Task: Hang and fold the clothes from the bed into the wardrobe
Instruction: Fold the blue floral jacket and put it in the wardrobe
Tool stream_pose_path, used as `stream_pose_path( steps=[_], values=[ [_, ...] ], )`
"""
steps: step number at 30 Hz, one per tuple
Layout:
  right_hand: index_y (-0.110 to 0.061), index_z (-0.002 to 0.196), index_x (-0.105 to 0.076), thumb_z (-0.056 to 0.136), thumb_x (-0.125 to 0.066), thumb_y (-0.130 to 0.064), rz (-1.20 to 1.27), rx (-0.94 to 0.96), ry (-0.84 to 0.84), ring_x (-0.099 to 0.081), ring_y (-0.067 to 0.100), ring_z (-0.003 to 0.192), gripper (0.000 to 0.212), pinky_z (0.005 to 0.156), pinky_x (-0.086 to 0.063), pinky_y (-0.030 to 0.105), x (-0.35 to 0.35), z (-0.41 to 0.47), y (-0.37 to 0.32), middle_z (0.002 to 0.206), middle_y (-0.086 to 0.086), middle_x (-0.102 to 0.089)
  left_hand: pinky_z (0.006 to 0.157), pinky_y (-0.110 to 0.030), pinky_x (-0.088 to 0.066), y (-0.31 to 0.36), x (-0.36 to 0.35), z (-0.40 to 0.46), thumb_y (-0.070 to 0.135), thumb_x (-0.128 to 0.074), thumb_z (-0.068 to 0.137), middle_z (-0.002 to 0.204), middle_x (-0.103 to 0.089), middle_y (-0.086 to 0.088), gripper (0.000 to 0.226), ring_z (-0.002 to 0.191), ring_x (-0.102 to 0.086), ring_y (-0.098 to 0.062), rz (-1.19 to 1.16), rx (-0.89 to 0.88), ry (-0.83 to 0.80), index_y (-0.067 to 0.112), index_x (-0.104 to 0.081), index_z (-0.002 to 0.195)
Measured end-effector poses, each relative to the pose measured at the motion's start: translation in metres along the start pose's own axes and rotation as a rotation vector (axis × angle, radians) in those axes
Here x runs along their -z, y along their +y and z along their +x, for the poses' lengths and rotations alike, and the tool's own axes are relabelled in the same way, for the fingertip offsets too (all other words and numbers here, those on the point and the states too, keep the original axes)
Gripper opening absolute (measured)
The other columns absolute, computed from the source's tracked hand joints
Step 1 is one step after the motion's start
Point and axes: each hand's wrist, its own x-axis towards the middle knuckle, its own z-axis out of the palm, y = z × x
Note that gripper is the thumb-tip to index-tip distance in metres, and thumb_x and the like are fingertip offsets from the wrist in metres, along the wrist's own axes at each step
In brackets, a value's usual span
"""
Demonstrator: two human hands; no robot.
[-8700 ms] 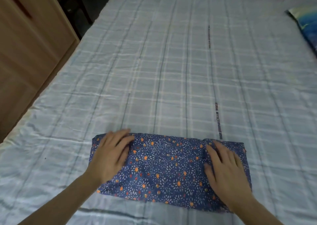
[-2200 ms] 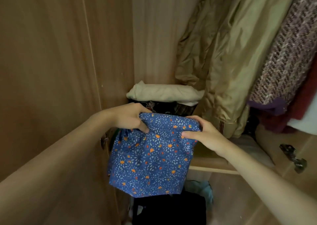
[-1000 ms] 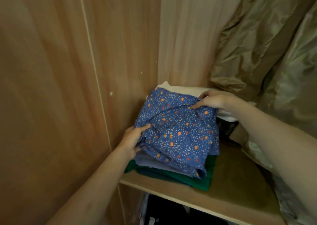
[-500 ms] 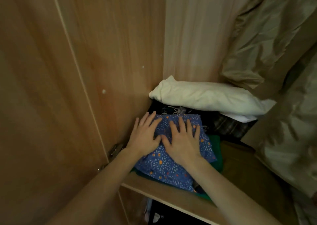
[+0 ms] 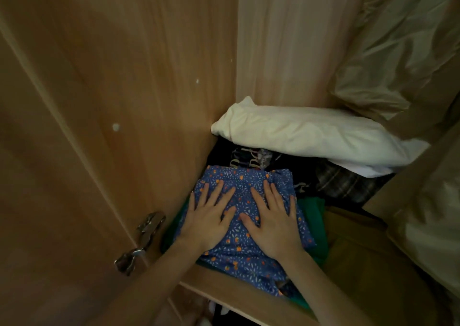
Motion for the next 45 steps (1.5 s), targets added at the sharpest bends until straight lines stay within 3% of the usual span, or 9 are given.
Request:
stream_pose_path(
  steps=[6, 12, 16, 20, 24, 29, 36, 43, 45],
  values=[
    [-0.038, 0.154, -0.005, 0.09, -0.012, -0.075, -0.022, -0.01, -0.016, 0.018, 0.008, 0.147, 0.074, 0.116, 0.016, 0.052, -0.001, 0.001, -0.001, 0.162, -0.008, 0.015, 0.12, -0.051, 0.007, 0.003, -0.001, 0.001, 0.067, 0.012, 0.082, 0.16, 0.016, 0.016, 0.069, 0.149, 0.016, -0.019, 0.056, 0.013, 0.041, 0.051, 0.01, 0.149],
    [-0.038, 0.154, 0.003, 0.088, -0.011, -0.077, -0.041, -0.012, -0.198, 0.02, 0.012, 0.147, 0.078, 0.116, 0.013, 0.055, 0.03, -0.002, -0.007, 0.161, -0.007, 0.018, 0.119, -0.045, 0.008, 0.012, 0.02, -0.031, 0.058, -0.01, 0.1, 0.161, 0.015, 0.013, 0.057, 0.149, 0.014, -0.013, 0.069, 0.041, 0.125, 0.042, 0.003, 0.153],
    [-0.032, 0.155, -0.008, 0.094, -0.017, -0.068, -0.123, 0.084, -0.04, 0.013, 0.02, 0.149, 0.071, 0.116, 0.006, 0.059, 0.056, -0.025, -0.018, 0.163, -0.004, 0.012, 0.12, -0.045, 0.005, 0.013, 0.036, -0.078, 0.061, -0.009, 0.097, 0.162, 0.01, 0.014, 0.059, 0.149, 0.01, -0.012, 0.078, 0.032, 0.129, 0.043, -0.001, 0.153],
    [-0.031, 0.155, -0.012, 0.096, -0.023, -0.064, -0.116, 0.093, -0.033, 0.012, 0.02, 0.149, 0.069, 0.115, 0.004, 0.06, 0.081, -0.06, -0.038, 0.163, -0.005, 0.011, 0.119, -0.044, 0.002, 0.015, 0.053, -0.117, 0.064, -0.006, 0.089, 0.162, 0.009, 0.013, 0.067, 0.15, 0.008, -0.013, 0.111, 0.046, 0.139, 0.044, -0.005, 0.153],
    [-0.03, 0.154, -0.012, 0.097, -0.027, -0.061, -0.12, 0.057, -0.056, 0.01, 0.019, 0.149, 0.067, 0.116, 0.0, 0.06, 0.102, -0.1, -0.055, 0.163, -0.005, 0.01, 0.119, -0.044, 0.003, 0.015, 0.068, -0.159, 0.059, -0.018, 0.098, 0.162, 0.01, 0.011, 0.058, 0.15, 0.008, -0.014, 0.13, 0.003, 0.16, 0.042, -0.009, 0.154],
    [-0.03, 0.154, -0.01, 0.097, -0.03, -0.06, -0.121, -0.01, -0.09, 0.008, 0.022, 0.149, 0.068, 0.117, -0.002, 0.058, 0.118, -0.161, -0.083, 0.163, -0.004, 0.01, 0.12, -0.046, -0.001, 0.008, 0.086, -0.23, 0.066, 0.003, 0.078, 0.163, 0.008, 0.009, 0.081, 0.15, 0.006, -0.014, 0.143, -0.024, 0.202, 0.04, -0.013, 0.153],
    [-0.027, 0.153, -0.015, 0.096, -0.034, -0.059, -0.147, -0.08, -0.067, -0.001, 0.024, 0.149, 0.068, 0.116, -0.013, 0.057, 0.117, -0.278, -0.133, 0.163, 0.0, 0.005, 0.119, -0.048, -0.003, -0.014, 0.083, -0.351, 0.056, -0.02, 0.094, 0.163, 0.007, 0.008, 0.062, 0.15, 0.007, -0.015, 0.105, -0.12, 0.214, 0.035, -0.023, 0.152],
    [-0.027, 0.15, -0.023, 0.095, -0.04, -0.057, -0.104, -0.125, -0.063, -0.01, 0.027, 0.148, 0.065, 0.115, -0.017, 0.058, 0.116, -0.372, -0.182, 0.163, 0.003, -0.001, 0.12, -0.046, 0.001, -0.039, 0.078, -0.462, 0.058, -0.012, 0.086, 0.163, 0.005, 0.008, 0.068, 0.15, 0.009, -0.014, 0.117, -0.146, 0.195, 0.036, -0.029, 0.149],
    [-0.027, 0.15, -0.023, 0.095, -0.039, -0.056, -0.104, -0.118, -0.055, -0.012, 0.029, 0.147, 0.065, 0.115, -0.017, 0.058, 0.122, -0.387, -0.193, 0.163, 0.004, -0.002, 0.12, -0.046, 0.0, -0.045, 0.086, -0.483, 0.056, -0.019, 0.09, 0.164, 0.003, 0.006, 0.062, 0.15, 0.008, -0.015, 0.12, -0.148, 0.218, 0.034, -0.033, 0.146]
  ],
)
